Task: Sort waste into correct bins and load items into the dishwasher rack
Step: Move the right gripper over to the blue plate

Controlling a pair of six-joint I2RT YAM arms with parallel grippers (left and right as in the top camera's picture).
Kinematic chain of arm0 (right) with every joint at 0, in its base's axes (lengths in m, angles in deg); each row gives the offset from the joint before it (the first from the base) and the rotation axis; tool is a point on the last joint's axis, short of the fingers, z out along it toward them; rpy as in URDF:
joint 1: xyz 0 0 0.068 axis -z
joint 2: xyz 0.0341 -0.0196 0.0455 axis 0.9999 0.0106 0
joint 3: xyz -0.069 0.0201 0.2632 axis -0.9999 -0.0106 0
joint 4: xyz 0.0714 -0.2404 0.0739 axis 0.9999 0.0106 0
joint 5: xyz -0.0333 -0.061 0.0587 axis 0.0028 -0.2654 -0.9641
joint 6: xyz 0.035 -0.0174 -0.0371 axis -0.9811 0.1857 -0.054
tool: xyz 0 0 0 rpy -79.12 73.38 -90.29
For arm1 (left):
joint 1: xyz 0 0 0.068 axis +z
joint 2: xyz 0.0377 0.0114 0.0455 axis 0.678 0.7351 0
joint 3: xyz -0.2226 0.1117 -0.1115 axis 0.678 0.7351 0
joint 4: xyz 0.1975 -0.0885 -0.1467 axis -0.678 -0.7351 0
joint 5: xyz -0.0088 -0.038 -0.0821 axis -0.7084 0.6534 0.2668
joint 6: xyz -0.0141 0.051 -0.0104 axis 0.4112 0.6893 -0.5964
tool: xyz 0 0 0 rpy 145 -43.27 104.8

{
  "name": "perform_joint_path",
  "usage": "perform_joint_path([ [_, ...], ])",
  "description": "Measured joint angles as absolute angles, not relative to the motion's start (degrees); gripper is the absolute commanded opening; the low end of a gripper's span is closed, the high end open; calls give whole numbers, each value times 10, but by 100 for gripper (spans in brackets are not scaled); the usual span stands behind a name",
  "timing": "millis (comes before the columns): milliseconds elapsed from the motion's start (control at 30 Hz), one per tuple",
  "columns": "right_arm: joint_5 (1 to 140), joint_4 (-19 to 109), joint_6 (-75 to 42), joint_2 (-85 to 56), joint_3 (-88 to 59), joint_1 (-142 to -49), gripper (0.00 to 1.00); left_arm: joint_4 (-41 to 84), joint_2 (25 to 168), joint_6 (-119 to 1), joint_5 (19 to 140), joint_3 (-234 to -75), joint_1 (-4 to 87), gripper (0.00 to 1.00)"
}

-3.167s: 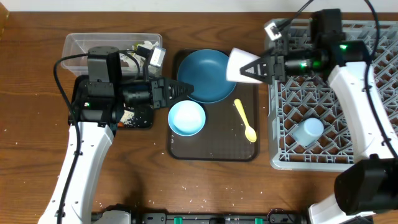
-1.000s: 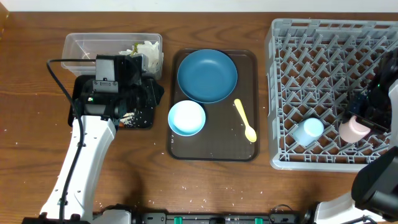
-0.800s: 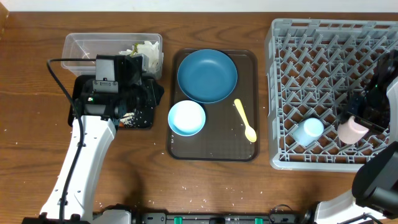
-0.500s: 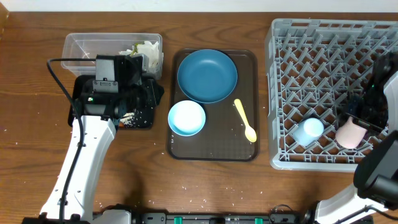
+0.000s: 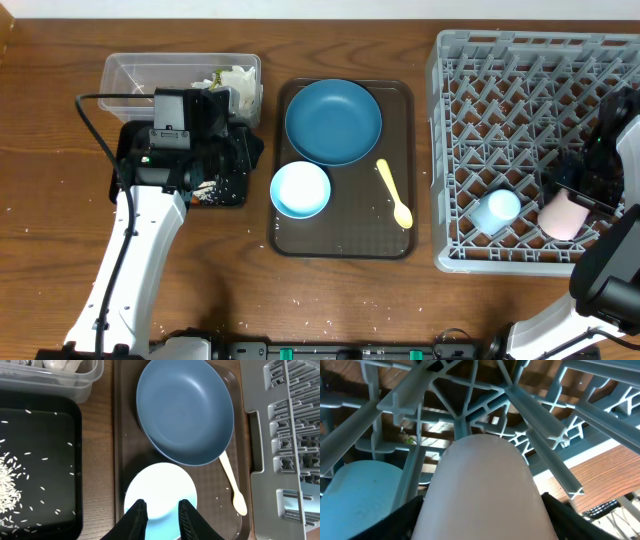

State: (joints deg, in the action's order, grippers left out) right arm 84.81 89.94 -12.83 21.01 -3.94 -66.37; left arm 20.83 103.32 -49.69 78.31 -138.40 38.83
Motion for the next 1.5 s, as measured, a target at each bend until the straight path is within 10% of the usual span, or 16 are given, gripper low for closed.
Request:
perform_joint_path([
  [200, 811, 903, -122, 210, -39, -664, 97, 208, 1033, -497, 783, -1384, 388, 25],
  [733, 767, 992, -110, 169, 147, -664, 99, 208, 1033, -497, 783, -1384, 388, 24],
  [1500, 650, 694, -156, 140, 170, -974, 74, 186, 1033, -434, 781, -1384, 359, 30],
])
